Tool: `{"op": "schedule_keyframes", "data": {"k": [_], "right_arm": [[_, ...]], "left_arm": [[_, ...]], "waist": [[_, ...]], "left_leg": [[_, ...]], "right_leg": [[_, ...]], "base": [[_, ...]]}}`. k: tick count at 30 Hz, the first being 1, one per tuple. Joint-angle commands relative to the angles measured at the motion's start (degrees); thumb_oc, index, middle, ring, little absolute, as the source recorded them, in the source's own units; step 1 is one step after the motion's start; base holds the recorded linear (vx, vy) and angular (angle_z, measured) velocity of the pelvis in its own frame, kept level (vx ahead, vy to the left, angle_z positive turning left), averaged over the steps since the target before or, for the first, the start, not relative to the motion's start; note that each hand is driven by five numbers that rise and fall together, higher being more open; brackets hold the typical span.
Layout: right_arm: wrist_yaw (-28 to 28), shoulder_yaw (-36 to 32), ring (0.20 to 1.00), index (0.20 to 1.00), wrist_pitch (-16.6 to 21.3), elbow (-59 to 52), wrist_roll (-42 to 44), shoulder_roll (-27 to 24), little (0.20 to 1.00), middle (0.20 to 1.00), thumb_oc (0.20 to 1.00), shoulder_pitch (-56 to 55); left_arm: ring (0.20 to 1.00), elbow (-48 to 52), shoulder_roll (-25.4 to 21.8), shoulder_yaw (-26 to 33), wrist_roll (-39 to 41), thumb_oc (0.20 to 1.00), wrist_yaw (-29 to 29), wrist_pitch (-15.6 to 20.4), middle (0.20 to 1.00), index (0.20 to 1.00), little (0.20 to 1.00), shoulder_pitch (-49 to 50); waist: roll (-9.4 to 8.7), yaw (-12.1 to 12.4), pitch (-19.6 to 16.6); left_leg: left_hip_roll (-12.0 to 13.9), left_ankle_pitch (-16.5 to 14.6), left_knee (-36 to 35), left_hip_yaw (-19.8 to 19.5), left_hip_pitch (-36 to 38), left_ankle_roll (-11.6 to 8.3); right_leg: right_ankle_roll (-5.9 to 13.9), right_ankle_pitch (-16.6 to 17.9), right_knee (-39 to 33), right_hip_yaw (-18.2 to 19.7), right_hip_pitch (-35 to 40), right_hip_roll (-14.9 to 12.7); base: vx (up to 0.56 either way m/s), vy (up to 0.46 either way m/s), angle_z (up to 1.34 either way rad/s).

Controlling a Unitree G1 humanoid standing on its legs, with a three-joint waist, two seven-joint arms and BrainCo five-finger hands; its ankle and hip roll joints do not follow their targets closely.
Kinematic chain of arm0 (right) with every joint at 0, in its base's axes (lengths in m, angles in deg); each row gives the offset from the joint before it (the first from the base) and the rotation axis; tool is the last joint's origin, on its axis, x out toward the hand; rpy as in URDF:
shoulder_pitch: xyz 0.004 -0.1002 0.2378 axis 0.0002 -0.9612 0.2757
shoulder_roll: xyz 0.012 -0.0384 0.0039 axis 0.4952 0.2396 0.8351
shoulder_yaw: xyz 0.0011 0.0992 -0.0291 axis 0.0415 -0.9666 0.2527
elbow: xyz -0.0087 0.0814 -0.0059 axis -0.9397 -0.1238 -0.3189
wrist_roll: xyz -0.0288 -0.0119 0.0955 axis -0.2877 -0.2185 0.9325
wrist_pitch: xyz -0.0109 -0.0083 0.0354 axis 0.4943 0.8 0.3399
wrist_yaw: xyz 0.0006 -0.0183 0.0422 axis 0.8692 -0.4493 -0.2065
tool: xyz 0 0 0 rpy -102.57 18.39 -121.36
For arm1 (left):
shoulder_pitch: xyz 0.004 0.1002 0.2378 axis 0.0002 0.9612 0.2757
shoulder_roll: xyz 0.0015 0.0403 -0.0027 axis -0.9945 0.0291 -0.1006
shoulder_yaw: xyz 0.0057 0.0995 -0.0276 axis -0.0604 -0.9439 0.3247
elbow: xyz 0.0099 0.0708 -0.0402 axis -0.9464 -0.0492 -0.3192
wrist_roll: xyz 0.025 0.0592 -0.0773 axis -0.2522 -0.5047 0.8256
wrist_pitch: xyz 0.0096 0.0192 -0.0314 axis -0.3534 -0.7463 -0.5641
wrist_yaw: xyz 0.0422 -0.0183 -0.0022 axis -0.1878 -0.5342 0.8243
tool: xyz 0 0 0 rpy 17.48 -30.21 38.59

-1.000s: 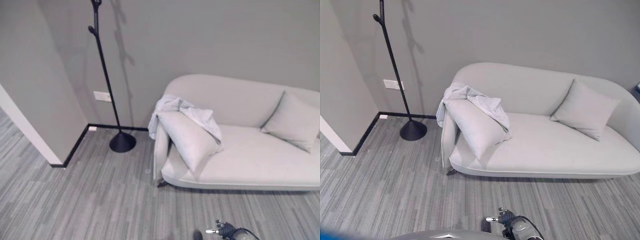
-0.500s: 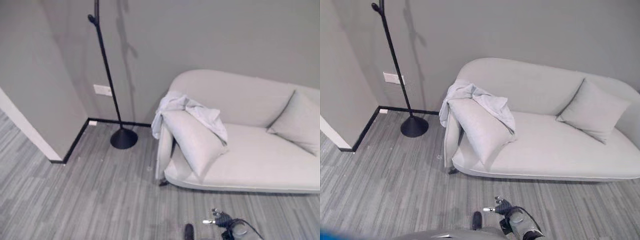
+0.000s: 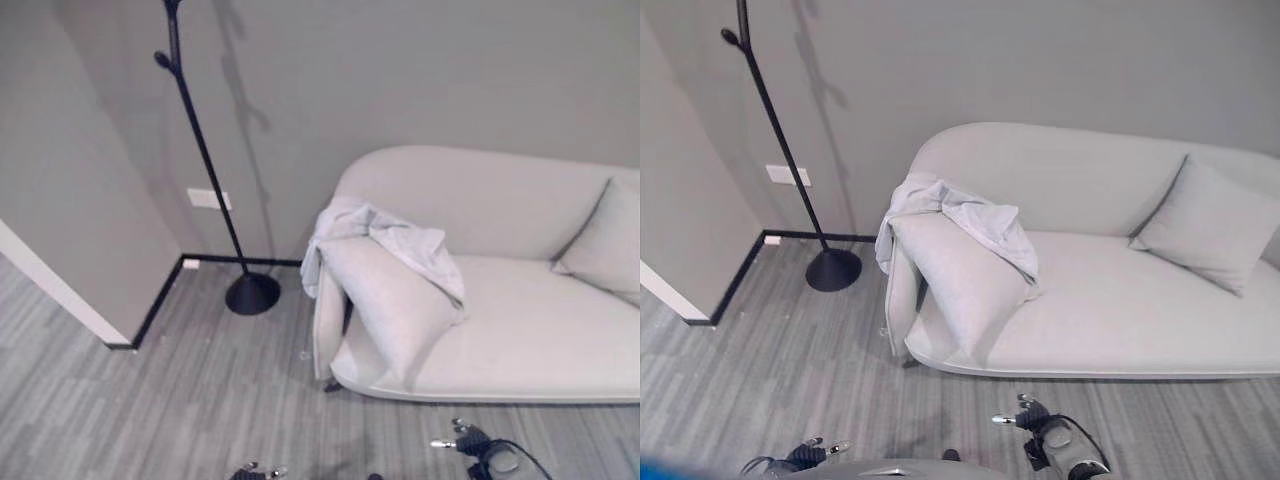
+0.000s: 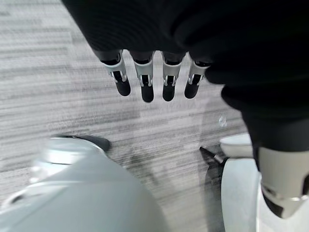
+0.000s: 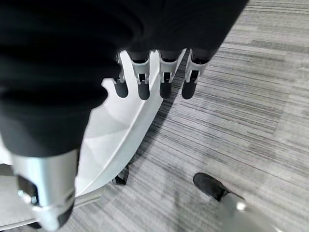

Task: Hang the clothes on the sofa on the clothes rack.

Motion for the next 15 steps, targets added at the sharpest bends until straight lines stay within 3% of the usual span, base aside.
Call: {"op": "schedule_keyframes", "data": {"k": [1,4,8,13,15], "right_arm": [[-0.97,-1.97,1.0,1.0,1.64,-1.69,2.35,0.47,1.0,1.0,1.0,0.38],[-1.18,-1.64,1.0,1.0,1.61,-0.15,0.66,1.27,1.0,1.0,1.0,-0.04],[-0.35,-1.6,1.0,1.0,1.21,0.61,-0.14,2.14,1.0,1.0,1.0,-0.96],[0.23,-1.69,1.0,1.0,0.77,1.31,-0.38,3.2,1.0,1.0,1.0,-1.25],[1.33,-0.47,1.0,1.0,0.65,-0.34,-0.91,3.78,1.0,1.0,1.0,-1.17]], "left_arm": [[1.0,-1.92,-0.38,-0.86,0.1,1.0,0.13,1.01,1.0,1.0,1.0,-1.98],[1.0,-2.21,0.05,-1.06,-1.13,1.0,-0.05,1.18,1.0,1.0,1.0,-1.35],[1.0,-3.48,0.32,0.7,-1.6,1.0,-0.52,0.78,1.0,1.0,1.0,0.37],[1.0,-4.6,0.21,2.09,0.34,1.0,-1.68,0.16,1.0,1.0,1.0,0.97],[1.0,-4.6,-0.13,0.12,-2.7,1.0,-1.29,0.11,1.0,1.0,1.0,0.19]], "waist": [[1.76,0.57,1.42],[2.19,2.72,2.27],[2.53,4.33,0.57],[3.16,3.92,-1.74],[3.2,3.3,-2.59]], "left_leg": [[-3.31,15.01,-11.67,-1.17,-4.94,2.38],[-4.05,15.71,-11.67,1.78,-10.82,1.86],[-3.61,15.47,-11.67,5.85,-9.1,2.58],[-3.36,17.27,-11.67,9.13,-5.09,3.1],[-4.2,16.22,-11.67,11.05,-2.91,4.17]], "right_leg": [[7.05,-6.11,2.87,3.34,3.13,0.92],[7.38,-8.62,2.12,7.04,7.69,0.24],[7.92,-9.92,1.57,9.37,10.43,-0.97],[9.58,-9.87,1.25,8.57,11.17,-3.41],[11.2,-8.98,2.18,7.43,11.1,-6.1]], "base": [[0.25,0.107,0.05],[0.28,0.157,-0.17],[0.25,0.219,-0.76],[0.25,0.32,-0.66],[0.25,0.398,-0.1]]}}
